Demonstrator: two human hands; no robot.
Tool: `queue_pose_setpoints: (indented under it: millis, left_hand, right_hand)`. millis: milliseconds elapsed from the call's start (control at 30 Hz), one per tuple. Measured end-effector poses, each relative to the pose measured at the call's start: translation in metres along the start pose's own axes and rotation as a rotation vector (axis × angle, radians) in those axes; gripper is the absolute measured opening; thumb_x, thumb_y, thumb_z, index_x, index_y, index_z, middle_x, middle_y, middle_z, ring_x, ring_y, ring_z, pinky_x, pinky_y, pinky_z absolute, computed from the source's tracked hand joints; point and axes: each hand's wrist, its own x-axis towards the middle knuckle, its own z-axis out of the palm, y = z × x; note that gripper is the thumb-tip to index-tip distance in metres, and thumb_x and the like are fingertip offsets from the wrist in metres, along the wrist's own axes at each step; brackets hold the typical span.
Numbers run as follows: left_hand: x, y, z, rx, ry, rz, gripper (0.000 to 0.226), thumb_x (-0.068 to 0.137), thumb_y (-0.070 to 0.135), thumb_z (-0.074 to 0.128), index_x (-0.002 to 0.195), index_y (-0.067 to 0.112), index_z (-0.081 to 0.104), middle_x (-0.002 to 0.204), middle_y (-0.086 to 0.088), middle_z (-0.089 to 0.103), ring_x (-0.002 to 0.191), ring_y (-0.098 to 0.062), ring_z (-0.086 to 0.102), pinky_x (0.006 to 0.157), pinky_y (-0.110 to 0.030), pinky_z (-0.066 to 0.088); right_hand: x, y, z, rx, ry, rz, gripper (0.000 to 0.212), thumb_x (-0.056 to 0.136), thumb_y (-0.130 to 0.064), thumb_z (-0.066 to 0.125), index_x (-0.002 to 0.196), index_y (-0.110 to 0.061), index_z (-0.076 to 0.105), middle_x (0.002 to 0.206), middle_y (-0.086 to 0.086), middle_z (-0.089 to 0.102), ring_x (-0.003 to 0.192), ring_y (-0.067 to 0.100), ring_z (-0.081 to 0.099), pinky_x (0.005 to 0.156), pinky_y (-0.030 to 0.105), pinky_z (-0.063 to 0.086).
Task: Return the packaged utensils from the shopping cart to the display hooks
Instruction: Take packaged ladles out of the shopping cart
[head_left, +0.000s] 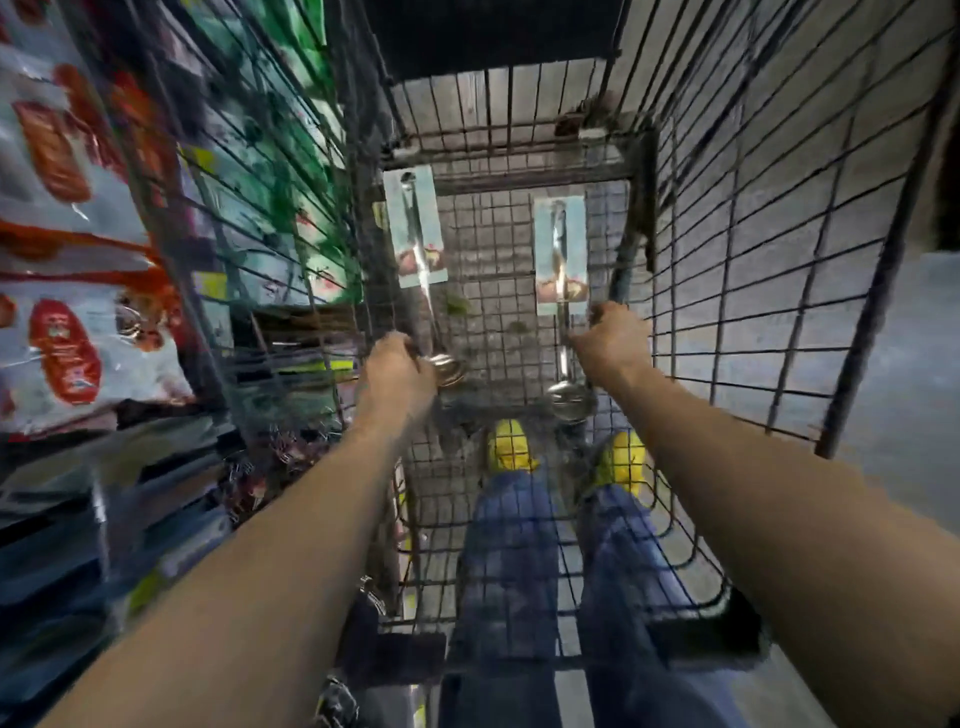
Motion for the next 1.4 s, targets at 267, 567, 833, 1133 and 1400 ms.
queue_pose_setpoints:
  millis: [267,567,833,1133,1400]
  left_hand:
    - [0.047,0.019,0.036,-0.270,0.134,-0.108,0.037,0.098,0.033,0.065,0.125,0.008,0.063,0.121,-0.013,0.068,0.111,-0.031,0.065,0.087,-0.028,0.047]
    - [0.055,0.015,0.049,-0.399,0.198,-0.157,0.030,0.091,0.028,0.076,0.118,0.014,0.070,0.109,-0.007,0.075,0.099,-0.024,0.069,0.080,-0.024,0.045]
    - [0.057,0.025,0.048,-0.517,0.260,-0.217,0.013,0.092,0.022,0.075,0.103,0.018,0.069,0.087,0.003,0.066,0.080,-0.016,0.061,0.071,-0.021,0.042]
    - [0.025,0.021,0.041,-0.656,0.091,-0.103,0.020,0.095,0.015,0.071,0.115,0.016,0.067,0.095,0.011,0.064,0.089,-0.006,0.063,0.088,-0.027,0.057]
    - [-0.039,0.055,0.007,-0.684,0.028,0.072,0.018,0.102,0.020,0.062,0.116,0.012,0.070,0.096,0.007,0.067,0.077,0.000,0.062,0.057,-0.009,0.052]
  right_hand:
    - [0.037,0.001,0.035,0.099,0.158,0.015,0.063,0.081,-0.021,0.089,0.132,-0.003,0.056,0.127,0.014,0.065,0.113,0.029,0.066,0.093,0.033,0.056]
    - [0.046,0.009,0.040,0.202,0.167,0.013,0.043,0.084,-0.014,0.083,0.116,-0.018,0.055,0.105,-0.002,0.061,0.096,0.016,0.064,0.081,0.018,0.055]
    - [0.043,0.007,0.041,0.336,0.086,-0.032,0.045,0.088,-0.009,0.079,0.130,-0.013,0.065,0.115,0.006,0.075,0.107,0.024,0.072,0.098,0.041,0.059]
    - [0.016,0.006,0.029,0.610,-0.077,-0.007,0.034,0.093,0.000,0.071,0.125,-0.009,0.067,0.094,0.000,0.073,0.084,0.016,0.072,0.074,0.029,0.062]
    - [-0.034,-0.011,-0.026,0.735,-0.178,-0.074,0.016,0.099,-0.003,0.063,0.110,-0.012,0.070,0.100,0.007,0.075,0.085,0.017,0.072,0.068,0.021,0.062]
